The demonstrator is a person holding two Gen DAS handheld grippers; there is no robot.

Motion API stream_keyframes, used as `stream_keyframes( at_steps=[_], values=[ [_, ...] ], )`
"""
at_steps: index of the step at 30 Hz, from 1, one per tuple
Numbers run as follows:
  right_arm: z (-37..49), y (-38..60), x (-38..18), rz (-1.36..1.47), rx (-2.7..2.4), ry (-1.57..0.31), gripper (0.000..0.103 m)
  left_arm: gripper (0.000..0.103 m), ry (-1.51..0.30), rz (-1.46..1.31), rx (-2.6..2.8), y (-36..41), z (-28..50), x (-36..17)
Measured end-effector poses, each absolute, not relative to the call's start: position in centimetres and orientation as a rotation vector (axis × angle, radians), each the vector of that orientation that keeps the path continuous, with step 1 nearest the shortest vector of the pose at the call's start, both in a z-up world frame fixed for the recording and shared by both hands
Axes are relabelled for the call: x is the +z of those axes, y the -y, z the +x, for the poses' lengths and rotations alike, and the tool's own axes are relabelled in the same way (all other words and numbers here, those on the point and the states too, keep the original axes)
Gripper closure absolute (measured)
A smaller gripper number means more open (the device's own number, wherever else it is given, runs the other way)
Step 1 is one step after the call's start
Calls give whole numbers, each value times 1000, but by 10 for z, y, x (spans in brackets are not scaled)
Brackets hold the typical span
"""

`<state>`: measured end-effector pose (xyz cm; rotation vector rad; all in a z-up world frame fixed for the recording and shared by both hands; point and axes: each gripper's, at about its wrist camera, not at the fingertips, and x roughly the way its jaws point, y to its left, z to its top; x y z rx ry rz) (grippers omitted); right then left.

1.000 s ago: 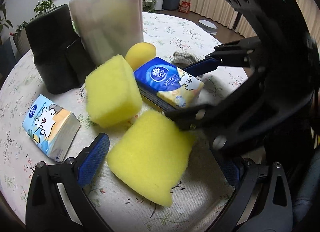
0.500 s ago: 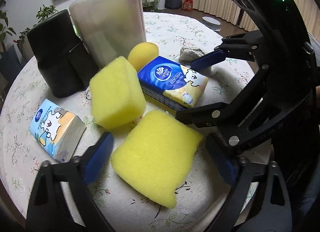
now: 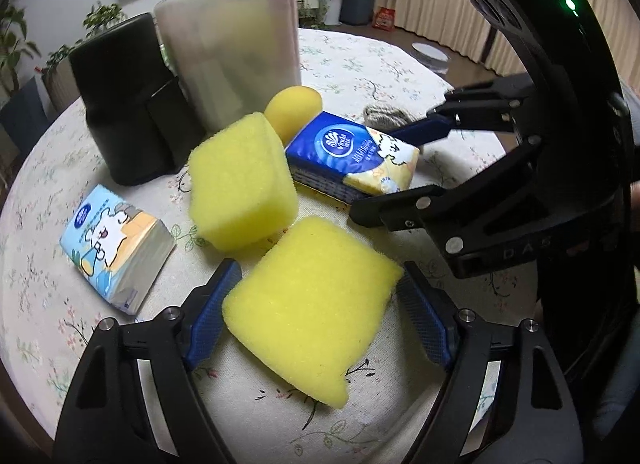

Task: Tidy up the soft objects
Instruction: 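Grasp the yellow rectangular sponge with the left tool while the right tool grasps the blue Vinda tissue pack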

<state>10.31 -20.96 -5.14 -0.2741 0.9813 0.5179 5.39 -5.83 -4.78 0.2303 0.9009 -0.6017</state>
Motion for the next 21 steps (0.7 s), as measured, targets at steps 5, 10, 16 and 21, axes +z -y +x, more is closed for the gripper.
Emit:
stream_keyframes(
  at_steps=[5,10,16,21],
  values=[
    [101,204,-50,-289,520,-975,46,24,-903,255,-555,62,50,-48],
    [100,202,-51,-288,514,-977,47,39,-895,236,-524,58,49,-46],
    [100,204,-50,-270,513,-989,47,44,-883,259,-514,60,46,-43],
    [100,206,-50,-267,512,-990,47,46,-873,217,-471,53,43,-38]
  ],
)
